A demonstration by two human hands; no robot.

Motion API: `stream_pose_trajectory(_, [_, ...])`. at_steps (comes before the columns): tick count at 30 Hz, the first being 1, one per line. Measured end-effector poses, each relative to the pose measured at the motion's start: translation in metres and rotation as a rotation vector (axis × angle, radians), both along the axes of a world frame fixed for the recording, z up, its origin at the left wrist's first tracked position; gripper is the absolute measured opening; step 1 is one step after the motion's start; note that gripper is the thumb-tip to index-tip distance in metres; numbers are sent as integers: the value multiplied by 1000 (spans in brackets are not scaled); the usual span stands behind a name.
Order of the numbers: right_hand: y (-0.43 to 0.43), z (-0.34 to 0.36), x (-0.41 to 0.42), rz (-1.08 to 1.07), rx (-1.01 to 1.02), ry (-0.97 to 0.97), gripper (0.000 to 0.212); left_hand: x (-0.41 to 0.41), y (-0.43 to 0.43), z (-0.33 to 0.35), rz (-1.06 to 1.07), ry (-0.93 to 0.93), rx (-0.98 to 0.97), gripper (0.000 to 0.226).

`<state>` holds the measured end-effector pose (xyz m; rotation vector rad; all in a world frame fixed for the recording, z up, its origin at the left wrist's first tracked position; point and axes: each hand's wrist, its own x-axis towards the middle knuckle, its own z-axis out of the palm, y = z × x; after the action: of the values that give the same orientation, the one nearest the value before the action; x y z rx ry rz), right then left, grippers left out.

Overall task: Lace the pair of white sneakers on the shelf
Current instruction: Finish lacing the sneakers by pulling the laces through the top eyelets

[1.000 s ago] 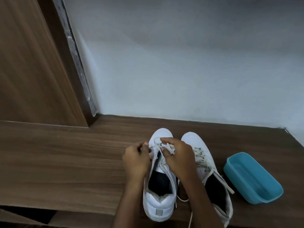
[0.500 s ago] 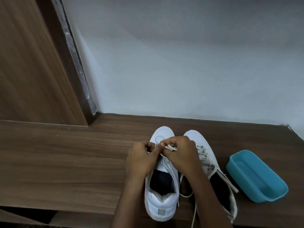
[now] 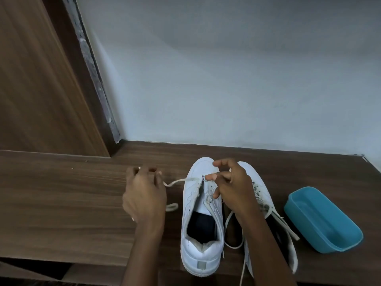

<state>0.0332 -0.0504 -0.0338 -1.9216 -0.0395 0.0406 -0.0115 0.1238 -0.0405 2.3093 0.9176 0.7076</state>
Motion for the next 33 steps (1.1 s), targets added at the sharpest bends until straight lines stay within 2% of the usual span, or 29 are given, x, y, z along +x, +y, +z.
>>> stream_pose_trajectory(2, [2,0,0,-21,-13,-19,16,3,-9,3,-134,-24,29,22])
stream_pose_trajectory(4, [5,-4,1,-31,-60,-35,11,7,-20,3,-319,-3,-77,29])
stream_pose_trajectory(7, [6,-9,2,-26,-132,-78,7,10,-32,2,-474,176,-142,36])
stream_pose_trajectory(10, [5,-11,3,-34,-157,-101,10,10,-34,3,-469,246,-94,40])
stream_pose_trajectory(13, [7,-13,4,-36,-253,-144,6,10,-32,7,-458,244,-96,27])
stream_pose_trajectory(14, [7,-14,3,-29,-284,-163,5,11,-30,5,-463,241,-119,29])
stream_pose_trajectory(18, [8,-12,0,-31,-358,-218,5,17,-19,-11,-518,146,-384,39])
stream_pose_trajectory(24, [15,-10,-6,27,-564,-257,6,19,-15,-24,-543,47,-680,32])
stream_pose_trajectory(33, [20,-7,-5,55,-688,-244,11,17,-12,-25,-567,23,-826,35])
